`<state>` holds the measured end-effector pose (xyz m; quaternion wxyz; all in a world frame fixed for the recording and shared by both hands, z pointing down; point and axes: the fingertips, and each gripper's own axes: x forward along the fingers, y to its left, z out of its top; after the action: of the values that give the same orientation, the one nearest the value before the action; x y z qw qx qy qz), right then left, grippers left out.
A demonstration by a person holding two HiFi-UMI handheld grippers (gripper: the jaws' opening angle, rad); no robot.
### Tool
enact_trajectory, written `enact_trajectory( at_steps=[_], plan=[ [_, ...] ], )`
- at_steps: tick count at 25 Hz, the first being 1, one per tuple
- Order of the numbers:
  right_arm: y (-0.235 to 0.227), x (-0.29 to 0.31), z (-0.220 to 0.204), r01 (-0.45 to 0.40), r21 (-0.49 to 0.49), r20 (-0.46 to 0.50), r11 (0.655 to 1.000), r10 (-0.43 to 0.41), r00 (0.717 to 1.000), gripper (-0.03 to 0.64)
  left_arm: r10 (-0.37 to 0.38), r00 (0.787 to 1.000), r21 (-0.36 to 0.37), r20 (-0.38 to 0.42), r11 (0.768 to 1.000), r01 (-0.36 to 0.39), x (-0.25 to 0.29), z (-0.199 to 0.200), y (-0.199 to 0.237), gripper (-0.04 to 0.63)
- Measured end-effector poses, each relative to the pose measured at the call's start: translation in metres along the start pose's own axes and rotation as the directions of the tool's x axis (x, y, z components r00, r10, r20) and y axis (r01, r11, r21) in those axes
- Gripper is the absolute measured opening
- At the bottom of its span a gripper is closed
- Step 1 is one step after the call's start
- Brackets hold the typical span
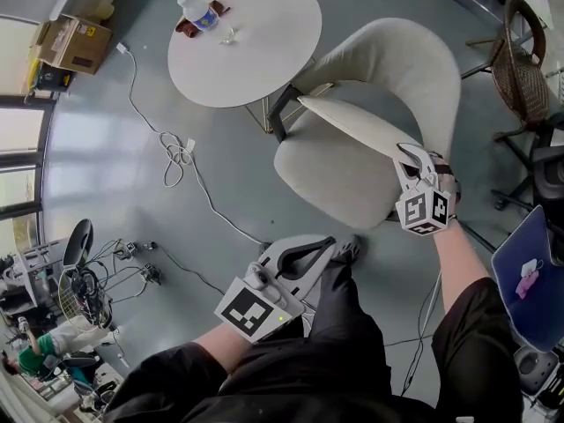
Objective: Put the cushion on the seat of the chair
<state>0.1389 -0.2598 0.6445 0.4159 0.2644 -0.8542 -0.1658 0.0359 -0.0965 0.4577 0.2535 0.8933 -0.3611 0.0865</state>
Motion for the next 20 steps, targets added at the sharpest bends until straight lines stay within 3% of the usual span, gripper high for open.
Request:
enact_trajectory(
  at_steps=[5, 14, 20],
  plan=[
    [0.01, 0.012, 0.002, 0.018, -0.047, -0.005, 0.999, -0.018, 1.0, 0.063, -0.018, 1.0, -0.001, -0.023, 1.0, 0.018, 0.002, -0.013, -0.005, 0.015],
    [0.07, 0.023, -0.009, -0.028, -0.16, -0.027, 0.987, 0.024, 0.999, 0.064, -0.025, 0.999, -0.022, -0.04, 0.999, 0.024, -0.012, -0.037, -0.008, 0.015],
    [0.101, 0.031, -0.005, -0.078, -0.274, -0.068, 0.958, 0.062, 0.996, 0.064, -0.041, 0.998, -0.039, -0.056, 0.998, 0.039, -0.024, -0.056, -0.01, 0.015]
  ],
)
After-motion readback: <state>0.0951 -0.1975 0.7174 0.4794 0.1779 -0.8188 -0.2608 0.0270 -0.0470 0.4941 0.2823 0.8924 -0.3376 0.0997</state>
